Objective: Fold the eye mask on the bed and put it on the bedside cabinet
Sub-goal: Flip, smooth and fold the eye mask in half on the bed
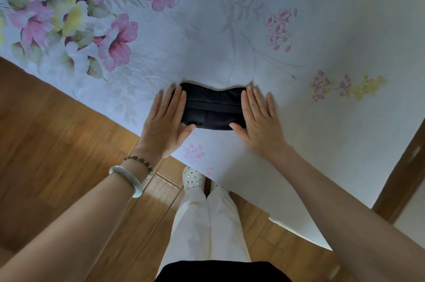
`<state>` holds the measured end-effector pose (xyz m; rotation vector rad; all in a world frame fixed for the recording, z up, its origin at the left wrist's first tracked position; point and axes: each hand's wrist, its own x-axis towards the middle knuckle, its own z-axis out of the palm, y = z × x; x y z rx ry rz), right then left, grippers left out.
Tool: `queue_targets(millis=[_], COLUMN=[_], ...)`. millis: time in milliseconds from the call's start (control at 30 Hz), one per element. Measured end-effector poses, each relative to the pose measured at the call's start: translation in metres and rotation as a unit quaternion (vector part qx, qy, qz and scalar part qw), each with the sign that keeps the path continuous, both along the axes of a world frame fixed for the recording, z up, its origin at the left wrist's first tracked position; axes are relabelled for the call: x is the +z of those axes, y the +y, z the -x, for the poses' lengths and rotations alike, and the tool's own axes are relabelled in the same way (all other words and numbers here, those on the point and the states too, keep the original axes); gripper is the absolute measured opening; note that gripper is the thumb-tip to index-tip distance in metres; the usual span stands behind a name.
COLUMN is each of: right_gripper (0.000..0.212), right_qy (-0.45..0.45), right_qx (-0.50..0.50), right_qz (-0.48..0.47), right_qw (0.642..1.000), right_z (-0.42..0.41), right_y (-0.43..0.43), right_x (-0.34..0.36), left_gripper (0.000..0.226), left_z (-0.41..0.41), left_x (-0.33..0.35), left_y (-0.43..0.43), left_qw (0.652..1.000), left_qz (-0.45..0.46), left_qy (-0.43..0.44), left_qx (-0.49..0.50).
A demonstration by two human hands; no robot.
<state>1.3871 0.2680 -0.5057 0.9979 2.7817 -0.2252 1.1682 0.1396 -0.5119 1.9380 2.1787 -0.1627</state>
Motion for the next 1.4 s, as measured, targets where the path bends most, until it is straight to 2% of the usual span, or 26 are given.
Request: queue_targets(millis=[100, 200, 333, 433, 633, 833, 967, 1067, 1200, 1300, 1400], right_gripper=[0.073, 0.072, 0.063, 0.062, 0.065, 0.07, 0.068, 0.067, 0.066, 0.064, 0.067], right_qy=[0.01, 0.05, 0.069, 0.054, 0.031, 0.035, 0.071, 0.163, 0.234, 0.254, 0.254], right_qx=[-0.004, -0.063, -0.114, -0.105, -0.107, -0.106, -0.114, -0.194, -0.256, -0.261, -0.281], right_qz=[0.047, 0.106, 0.108, 0.111, 0.085, 0.111, 0.155, 0.242, 0.29, 0.354, 0.47], right_qw=[0.999, 0.991, 0.985, 0.987, 0.99, 0.988, 0.979, 0.937, 0.892, 0.861, 0.798], right_z=[0.0, -0.008, -0.024, -0.034, -0.059, -0.062, -0.053, -0.043, -0.024, -0.005, 0.014], right_y=[0.003, 0.006, 0.007, 0.005, 0.014, 0.014, 0.012, 0.012, 0.016, 0.024, 0.032], right_x=[0.009, 0.019, 0.026, 0.026, 0.028, 0.033, 0.038, 0.043, 0.051, 0.057, 0.067], left_gripper=[0.077, 0.076, 0.075, 0.073, 0.067, 0.046, 0.045, 0.042, 0.025, 0.019, 0.007], left_z=[-0.003, -0.016, -0.056, -0.09, -0.107, -0.107, -0.104, -0.098, -0.078, -0.064, -0.05], left_x=[0.009, 0.02, 0.024, 0.019, 0.012, 0.013, 0.025, 0.047, 0.075, 0.092, 0.107], left_y=[0.0, 0.002, 0.026, 0.044, 0.061, 0.062, 0.066, 0.071, 0.072, 0.068, 0.065], left_qw=[1.0, 0.999, 0.993, 0.99, 0.993, 0.988, 0.976, 0.955, 0.909, 0.854, 0.781], left_qz=[0.004, -0.027, -0.091, -0.08, -0.077, -0.123, -0.151, -0.184, -0.187, -0.218, -0.246], left_qy=[0.012, 0.012, -0.07, -0.087, -0.081, -0.09, -0.156, -0.204, -0.28, -0.354, -0.432], left_qx=[0.014, 0.042, -0.038, -0.08, -0.036, -0.025, 0.027, 0.111, 0.245, 0.313, 0.378])
